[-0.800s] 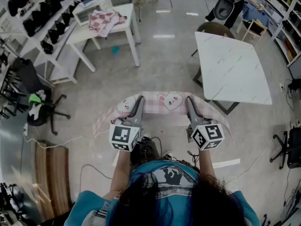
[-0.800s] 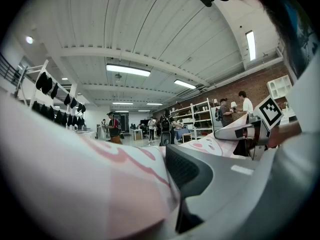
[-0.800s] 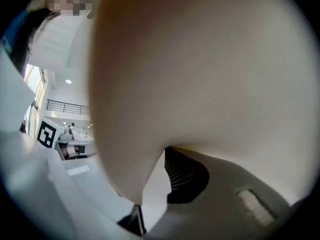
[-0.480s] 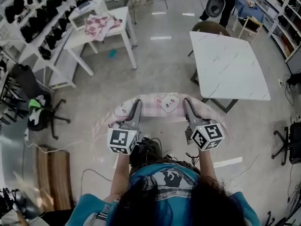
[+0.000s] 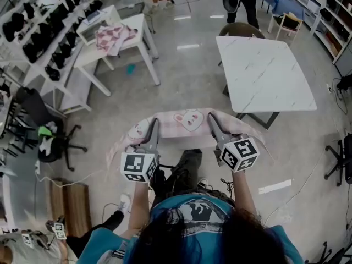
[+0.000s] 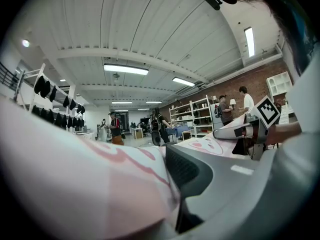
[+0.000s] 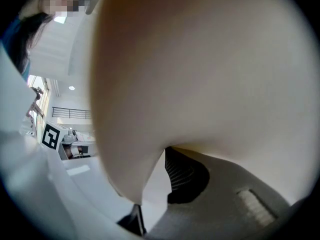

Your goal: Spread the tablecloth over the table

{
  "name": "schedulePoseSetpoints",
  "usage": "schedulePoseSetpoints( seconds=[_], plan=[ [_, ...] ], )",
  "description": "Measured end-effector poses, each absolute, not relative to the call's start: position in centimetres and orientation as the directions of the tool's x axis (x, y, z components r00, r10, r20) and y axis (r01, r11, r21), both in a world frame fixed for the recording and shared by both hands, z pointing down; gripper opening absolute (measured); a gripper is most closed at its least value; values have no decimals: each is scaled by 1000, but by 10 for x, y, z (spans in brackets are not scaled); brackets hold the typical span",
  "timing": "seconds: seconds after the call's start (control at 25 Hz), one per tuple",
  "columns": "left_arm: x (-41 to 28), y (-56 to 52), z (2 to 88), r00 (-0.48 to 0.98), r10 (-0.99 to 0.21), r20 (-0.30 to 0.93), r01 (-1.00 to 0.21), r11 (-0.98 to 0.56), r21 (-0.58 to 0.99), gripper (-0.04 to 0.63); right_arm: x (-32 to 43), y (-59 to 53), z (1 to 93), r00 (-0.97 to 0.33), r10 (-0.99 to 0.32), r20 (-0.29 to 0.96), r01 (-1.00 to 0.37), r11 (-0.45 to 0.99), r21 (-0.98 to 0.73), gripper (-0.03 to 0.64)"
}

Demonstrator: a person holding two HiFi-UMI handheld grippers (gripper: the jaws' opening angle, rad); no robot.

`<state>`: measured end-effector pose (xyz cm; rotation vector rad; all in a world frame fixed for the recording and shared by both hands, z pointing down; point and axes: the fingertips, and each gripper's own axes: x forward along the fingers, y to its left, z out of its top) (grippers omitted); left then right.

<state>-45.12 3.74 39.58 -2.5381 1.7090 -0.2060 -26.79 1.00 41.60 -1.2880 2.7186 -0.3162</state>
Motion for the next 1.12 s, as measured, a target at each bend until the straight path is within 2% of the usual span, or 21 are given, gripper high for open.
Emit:
schedulePoseSetpoints(
  seconds=[0.36, 0.76, 1.12],
  plan=[
    [-452, -3, 387, 317, -946, 71, -925, -325, -198, 63, -271, -33, 411, -659, -752, -27, -726, 645, -240, 72],
    [-455, -76, 386, 260, -963, 69, -950, -268, -158, 63, -273, -112, 403, -711, -703, 20, -682, 682, -265, 74],
    [-452, -177, 333, 251, -967, -31, -951, -241, -192, 66, -274, -222, 348, -756, -654, -23, -644, 750, -151, 74]
  ],
)
